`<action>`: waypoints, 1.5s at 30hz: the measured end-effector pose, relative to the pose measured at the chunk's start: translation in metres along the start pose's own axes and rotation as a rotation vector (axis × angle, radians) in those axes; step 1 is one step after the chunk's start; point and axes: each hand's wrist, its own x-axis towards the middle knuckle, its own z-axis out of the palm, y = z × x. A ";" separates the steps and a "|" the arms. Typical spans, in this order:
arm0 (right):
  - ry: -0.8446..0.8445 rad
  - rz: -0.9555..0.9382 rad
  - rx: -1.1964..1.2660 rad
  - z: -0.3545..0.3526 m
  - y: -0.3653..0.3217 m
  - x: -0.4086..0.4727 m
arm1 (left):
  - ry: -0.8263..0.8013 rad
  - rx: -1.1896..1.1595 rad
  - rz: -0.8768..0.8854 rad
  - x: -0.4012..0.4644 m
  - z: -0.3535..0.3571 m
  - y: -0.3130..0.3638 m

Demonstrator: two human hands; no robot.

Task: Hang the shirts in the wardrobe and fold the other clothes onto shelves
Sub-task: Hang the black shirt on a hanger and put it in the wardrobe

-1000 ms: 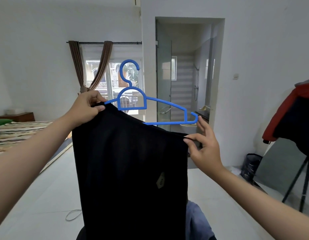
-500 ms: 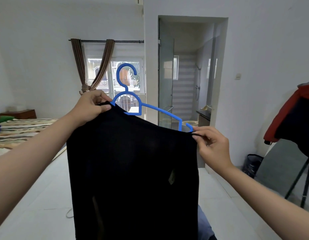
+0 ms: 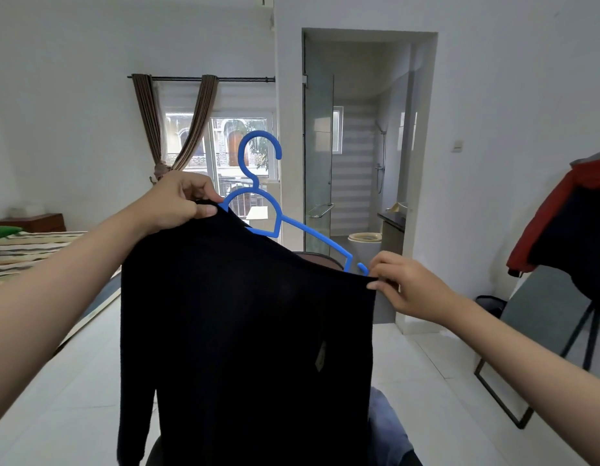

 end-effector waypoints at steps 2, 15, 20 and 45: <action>0.046 -0.010 -0.013 0.004 0.002 -0.005 | 0.004 -0.017 -0.004 -0.001 0.000 -0.001; 0.259 -0.055 0.161 0.009 -0.030 -0.004 | -0.063 -0.027 -0.083 -0.017 -0.002 -0.010; 0.296 0.088 0.298 0.008 -0.045 0.014 | -0.104 0.003 -0.018 -0.020 0.025 0.010; 0.217 0.261 0.486 -0.041 -0.039 0.044 | -0.112 -0.112 -0.142 -0.041 0.044 0.016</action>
